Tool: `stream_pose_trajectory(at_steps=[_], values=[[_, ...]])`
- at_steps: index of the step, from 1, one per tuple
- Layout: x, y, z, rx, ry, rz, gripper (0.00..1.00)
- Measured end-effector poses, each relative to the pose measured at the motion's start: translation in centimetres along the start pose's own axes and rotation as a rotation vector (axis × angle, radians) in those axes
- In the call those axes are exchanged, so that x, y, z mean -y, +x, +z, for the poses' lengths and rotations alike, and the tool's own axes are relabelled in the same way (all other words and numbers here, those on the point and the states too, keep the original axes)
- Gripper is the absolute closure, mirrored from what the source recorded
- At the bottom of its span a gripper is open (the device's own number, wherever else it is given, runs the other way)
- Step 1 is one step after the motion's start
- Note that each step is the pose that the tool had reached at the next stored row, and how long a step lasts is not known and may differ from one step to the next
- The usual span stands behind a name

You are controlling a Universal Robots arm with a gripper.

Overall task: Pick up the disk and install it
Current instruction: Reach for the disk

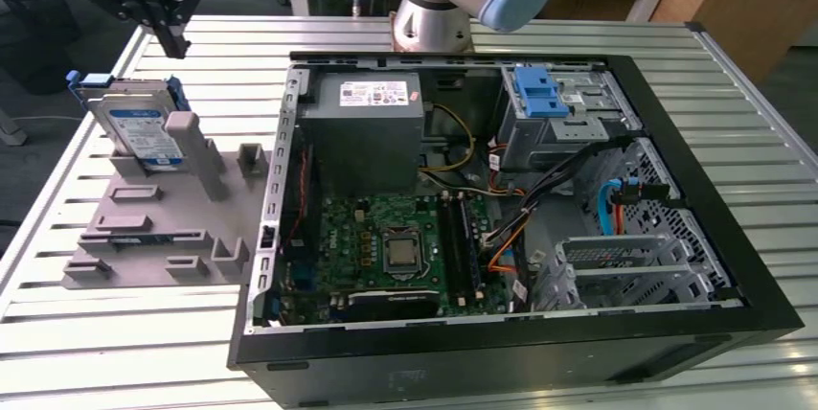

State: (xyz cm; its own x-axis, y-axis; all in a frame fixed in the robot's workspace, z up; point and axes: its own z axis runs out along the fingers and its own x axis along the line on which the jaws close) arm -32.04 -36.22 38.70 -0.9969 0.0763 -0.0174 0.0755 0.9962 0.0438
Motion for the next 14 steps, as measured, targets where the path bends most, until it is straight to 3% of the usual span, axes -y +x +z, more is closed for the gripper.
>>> stream_pose_trajectory(at_steps=[14], values=[[0.03,0.55,0.0,0.0,0.0,0.0,0.89]])
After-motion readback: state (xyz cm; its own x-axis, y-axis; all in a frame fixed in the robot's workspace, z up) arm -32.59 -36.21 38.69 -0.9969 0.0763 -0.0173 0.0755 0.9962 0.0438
